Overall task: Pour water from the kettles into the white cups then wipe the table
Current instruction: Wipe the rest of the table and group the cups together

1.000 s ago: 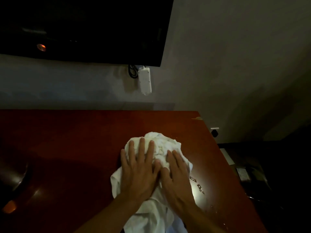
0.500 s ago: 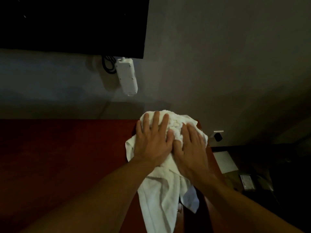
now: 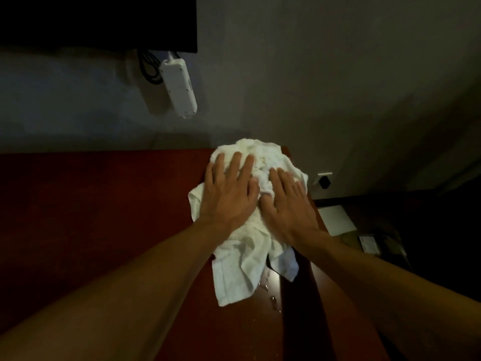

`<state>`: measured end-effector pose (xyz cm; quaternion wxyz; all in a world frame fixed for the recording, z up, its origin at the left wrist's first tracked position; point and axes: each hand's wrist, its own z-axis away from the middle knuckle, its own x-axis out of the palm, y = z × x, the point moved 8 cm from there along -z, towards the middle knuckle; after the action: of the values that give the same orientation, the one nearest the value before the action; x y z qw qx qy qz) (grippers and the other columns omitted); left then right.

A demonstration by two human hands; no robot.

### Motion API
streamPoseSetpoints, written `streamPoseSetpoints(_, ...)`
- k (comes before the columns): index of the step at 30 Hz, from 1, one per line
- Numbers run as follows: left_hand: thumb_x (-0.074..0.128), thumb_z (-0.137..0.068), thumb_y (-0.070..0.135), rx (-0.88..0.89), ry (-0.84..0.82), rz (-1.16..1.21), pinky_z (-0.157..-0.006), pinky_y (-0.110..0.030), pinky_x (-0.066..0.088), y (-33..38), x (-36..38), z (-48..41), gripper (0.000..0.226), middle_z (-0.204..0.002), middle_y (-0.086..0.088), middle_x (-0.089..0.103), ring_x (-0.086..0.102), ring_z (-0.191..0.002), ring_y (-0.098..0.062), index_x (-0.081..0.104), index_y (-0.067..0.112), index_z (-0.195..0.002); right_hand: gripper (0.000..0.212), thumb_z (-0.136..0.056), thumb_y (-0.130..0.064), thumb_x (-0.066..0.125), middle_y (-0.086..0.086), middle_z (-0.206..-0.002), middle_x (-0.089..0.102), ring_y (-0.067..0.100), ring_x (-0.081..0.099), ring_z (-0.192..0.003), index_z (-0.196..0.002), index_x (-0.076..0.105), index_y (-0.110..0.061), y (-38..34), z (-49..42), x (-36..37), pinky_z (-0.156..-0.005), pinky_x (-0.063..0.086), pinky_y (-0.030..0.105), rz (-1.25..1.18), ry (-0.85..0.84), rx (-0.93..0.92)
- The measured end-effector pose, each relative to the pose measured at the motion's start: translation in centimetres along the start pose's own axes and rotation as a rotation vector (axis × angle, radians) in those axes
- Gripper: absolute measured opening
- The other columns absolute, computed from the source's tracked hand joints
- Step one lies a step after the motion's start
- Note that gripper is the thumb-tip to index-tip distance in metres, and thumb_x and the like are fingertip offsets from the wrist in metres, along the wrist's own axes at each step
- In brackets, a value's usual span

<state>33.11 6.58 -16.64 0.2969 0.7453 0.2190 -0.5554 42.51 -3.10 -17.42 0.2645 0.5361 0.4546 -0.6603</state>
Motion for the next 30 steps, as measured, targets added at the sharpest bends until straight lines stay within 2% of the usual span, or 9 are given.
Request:
streamPoseSetpoints(5, -0.001, -0.095, 0.053, 0.043, -0.01, 0.018, -0.121, -0.055, 0.012, 3.2, -0.8, 7.7, 0.07, -0.166, -0.007, 0.014, 0.007, -0.152, -0.034, 0.01, 0.027, -0.159, 0.081, -0.091, -0.062, 0.0, 0.001, -0.17, -0.002, 0.013, -0.008, -0.155, -0.161, -0.003, -0.023, 0.4, 8.9, 0.4, -0.123, -0.011, 0.034, 0.037, -0.017, 0.046)
streamPoseSetpoints(9, -0.004, -0.094, 0.053, 0.103, -0.022, 0.024, -0.121, -0.054, 0.011, 5.4, -1.9, 14.0, 0.071, -0.166, -0.006, 0.012, 0.004, -0.153, -0.033, 0.007, 0.028, -0.159, 0.082, -0.089, -0.062, 0.0, 0.001, -0.17, 0.001, 0.013, -0.006, -0.155, -0.161, 0.0, -0.023, 0.0, 15.7, 0.3, -0.127, -0.005, 0.041, 0.053, 0.023, 0.1)
streamPoseSetpoints(14, 0.004, -0.097, 0.052, 0.135, -0.005, 0.056, -0.119, -0.056, 0.017, 7.9, -2.8, 20.0, 0.069, -0.164, -0.008, 0.022, 0.012, -0.152, -0.035, 0.017, 0.026, -0.159, 0.077, -0.093, -0.057, 0.005, 0.0, -0.17, -0.001, 0.011, -0.008, -0.155, -0.162, 0.0, -0.022, -0.2, 23.2, 0.2, -0.122, -0.013, 0.032, 0.057, 0.036, 0.148)
streamPoseSetpoints(18, -0.001, -0.095, 0.052, 0.173, -0.016, 0.056, -0.12, -0.056, 0.015, 9.9, -3.3, 24.0, 0.071, -0.165, -0.008, 0.019, 0.01, -0.152, -0.034, 0.015, 0.026, -0.159, 0.084, -0.089, -0.062, -0.005, 0.001, -0.17, -0.002, 0.012, -0.011, -0.155, -0.162, 0.005, -0.022, 0.9, 27.5, 1.1, -0.122, -0.014, 0.034, 0.144, 0.033, 0.139)
streamPoseSetpoints(21, -0.005, -0.093, 0.053, 0.183, -0.036, 0.06, -0.12, -0.055, 0.012, 10.9, -3.6, 26.3, 0.073, -0.166, -0.008, 0.015, 0.007, -0.152, -0.034, 0.011, 0.027, -0.159, 0.084, -0.089, -0.063, -0.004, 0.0, -0.17, 0.0, 0.011, -0.007, -0.155, -0.162, 0.001, -0.023, 1.0, 30.0, 0.8, -0.121, -0.013, 0.032, 0.095, 0.059, 0.182)
streamPoseSetpoints(30, 0.004, -0.097, 0.053, 0.206, -0.024, 0.077, -0.119, -0.056, 0.017, 12.4, -4.8, 31.9, 0.067, -0.165, -0.008, 0.019, 0.008, -0.152, -0.034, 0.013, 0.027, -0.159, 0.086, -0.087, -0.065, -0.005, -0.004, -0.17, -0.003, 0.01, -0.007, -0.155, -0.162, -0.001, -0.025, 0.0, 36.2, 0.5, -0.12, -0.012, 0.031, 0.077, 0.078, 0.222)
